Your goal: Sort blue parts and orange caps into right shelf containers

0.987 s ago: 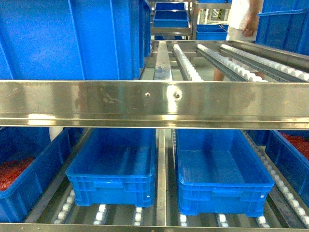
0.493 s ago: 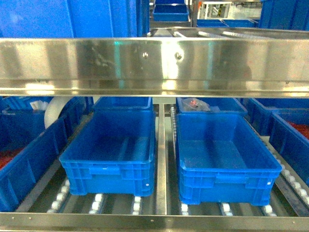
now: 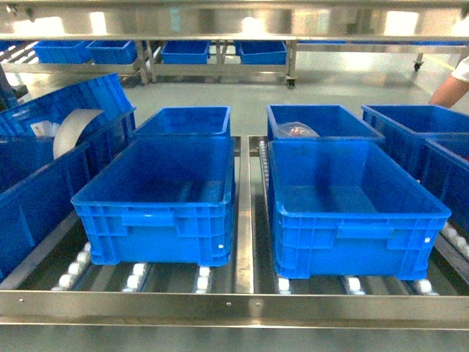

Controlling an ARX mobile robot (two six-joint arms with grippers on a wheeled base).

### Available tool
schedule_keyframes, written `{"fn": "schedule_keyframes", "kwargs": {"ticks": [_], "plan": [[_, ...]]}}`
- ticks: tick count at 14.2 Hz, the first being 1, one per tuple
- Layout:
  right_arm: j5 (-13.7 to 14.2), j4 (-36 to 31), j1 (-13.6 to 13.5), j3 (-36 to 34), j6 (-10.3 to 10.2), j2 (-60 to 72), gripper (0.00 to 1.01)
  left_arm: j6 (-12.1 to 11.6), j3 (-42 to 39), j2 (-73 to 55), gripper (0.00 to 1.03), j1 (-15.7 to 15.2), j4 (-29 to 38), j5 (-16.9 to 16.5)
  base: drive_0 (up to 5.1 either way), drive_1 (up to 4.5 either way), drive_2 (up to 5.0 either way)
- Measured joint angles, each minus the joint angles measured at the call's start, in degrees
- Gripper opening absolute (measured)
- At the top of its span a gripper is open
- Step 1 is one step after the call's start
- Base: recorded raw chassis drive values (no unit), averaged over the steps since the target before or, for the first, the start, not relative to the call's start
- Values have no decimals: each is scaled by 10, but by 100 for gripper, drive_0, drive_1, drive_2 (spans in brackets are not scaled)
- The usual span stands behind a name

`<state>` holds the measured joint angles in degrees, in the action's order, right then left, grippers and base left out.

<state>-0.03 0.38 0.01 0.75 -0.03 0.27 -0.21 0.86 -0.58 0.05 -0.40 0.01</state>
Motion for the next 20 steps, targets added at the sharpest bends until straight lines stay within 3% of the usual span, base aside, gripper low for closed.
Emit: {"fn": "schedule_keyframes", "kwargs": {"ticks": [20], "plan": [[0, 0, 0, 0, 0, 0, 44, 0, 0, 0, 43, 0, 0, 0, 0, 0, 0]]}}
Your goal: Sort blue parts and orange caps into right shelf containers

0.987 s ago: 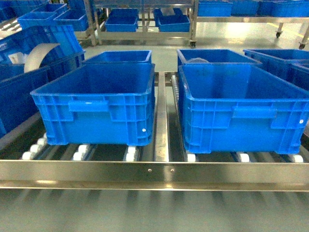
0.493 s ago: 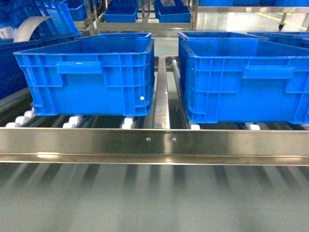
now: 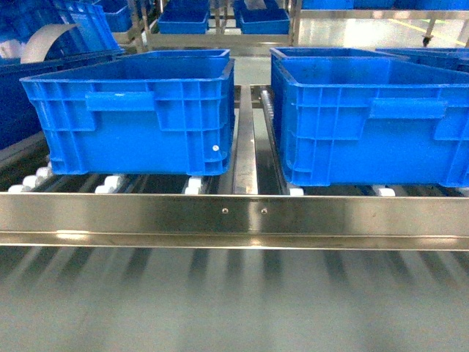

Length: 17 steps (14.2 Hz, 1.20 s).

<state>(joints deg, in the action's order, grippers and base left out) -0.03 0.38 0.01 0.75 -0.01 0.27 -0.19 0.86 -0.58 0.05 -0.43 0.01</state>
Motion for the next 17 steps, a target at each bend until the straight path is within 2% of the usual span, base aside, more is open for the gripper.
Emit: {"fn": "schedule_keyframes", "kwargs": {"ticks": [1, 12, 17], "plan": [[0, 0, 0, 0, 0, 0, 44, 0, 0, 0, 43, 0, 0, 0, 0, 0, 0], [0, 0, 0, 0, 0, 0, 44, 0, 0, 0, 43, 0, -1, 0, -1, 432, -433], [0, 0, 0, 0, 0, 0, 44, 0, 0, 0, 43, 0, 0, 0, -1, 83, -86]]}}
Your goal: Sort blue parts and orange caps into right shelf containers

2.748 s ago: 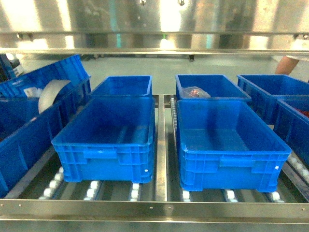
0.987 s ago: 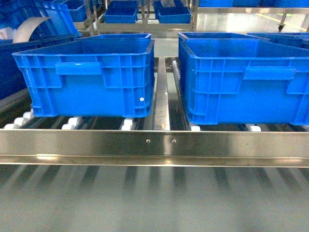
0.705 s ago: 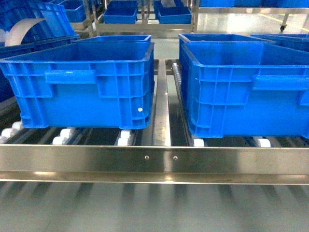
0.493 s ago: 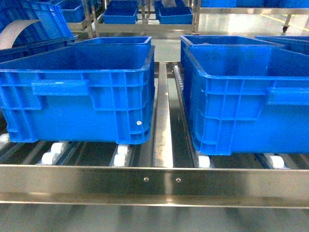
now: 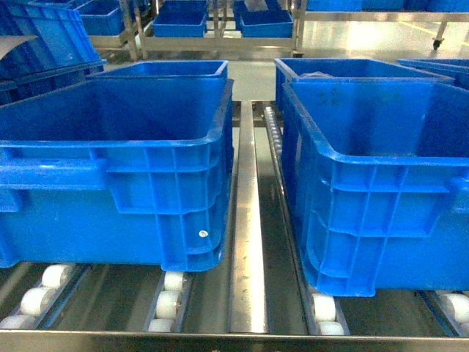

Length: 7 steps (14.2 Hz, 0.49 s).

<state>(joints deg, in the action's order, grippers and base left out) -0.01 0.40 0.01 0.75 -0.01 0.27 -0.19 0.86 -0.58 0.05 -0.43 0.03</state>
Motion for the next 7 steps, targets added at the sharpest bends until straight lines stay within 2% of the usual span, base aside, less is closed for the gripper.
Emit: {"fn": "schedule_keyframes", "kwargs": {"ticks": [7], "plan": [[0, 0, 0, 0, 0, 0, 44, 0, 0, 0, 43, 0, 0, 0, 0, 0, 0]]}}
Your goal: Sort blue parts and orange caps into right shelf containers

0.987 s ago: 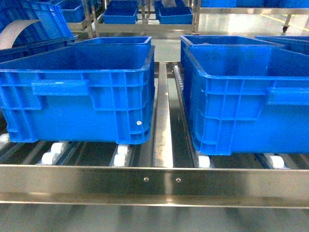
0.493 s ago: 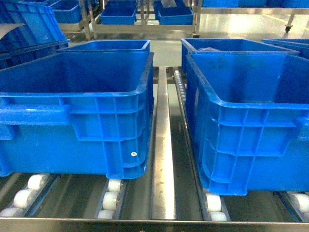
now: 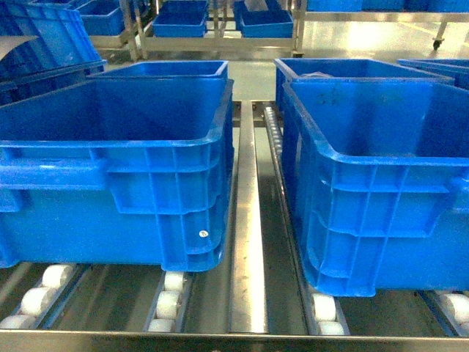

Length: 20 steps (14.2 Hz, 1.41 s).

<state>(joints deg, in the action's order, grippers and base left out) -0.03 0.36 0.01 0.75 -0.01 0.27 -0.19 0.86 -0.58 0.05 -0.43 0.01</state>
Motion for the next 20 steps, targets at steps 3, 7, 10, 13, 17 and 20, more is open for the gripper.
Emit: {"fn": "schedule_keyframes", "kwargs": {"ticks": [3, 7, 10, 13, 17, 20], "plan": [[0, 0, 0, 0, 0, 0, 44, 0, 0, 0, 43, 0, 0, 0, 0, 0, 0], [0, 0, 0, 0, 0, 0, 44, 0, 0, 0, 43, 0, 0, 0, 0, 0, 0], [0, 0, 0, 0, 0, 0, 44, 0, 0, 0, 43, 0, 0, 0, 0, 0, 0], [0, 0, 0, 0, 0, 0, 44, 0, 0, 0, 43, 0, 0, 0, 0, 0, 0], [0, 0, 0, 0, 0, 0, 44, 0, 0, 0, 43, 0, 1, 1, 0, 0, 0], [-28, -24, 9, -1, 14, -2, 44, 4, -2, 7, 43, 24, 70, 62, 0, 0, 0]]}}
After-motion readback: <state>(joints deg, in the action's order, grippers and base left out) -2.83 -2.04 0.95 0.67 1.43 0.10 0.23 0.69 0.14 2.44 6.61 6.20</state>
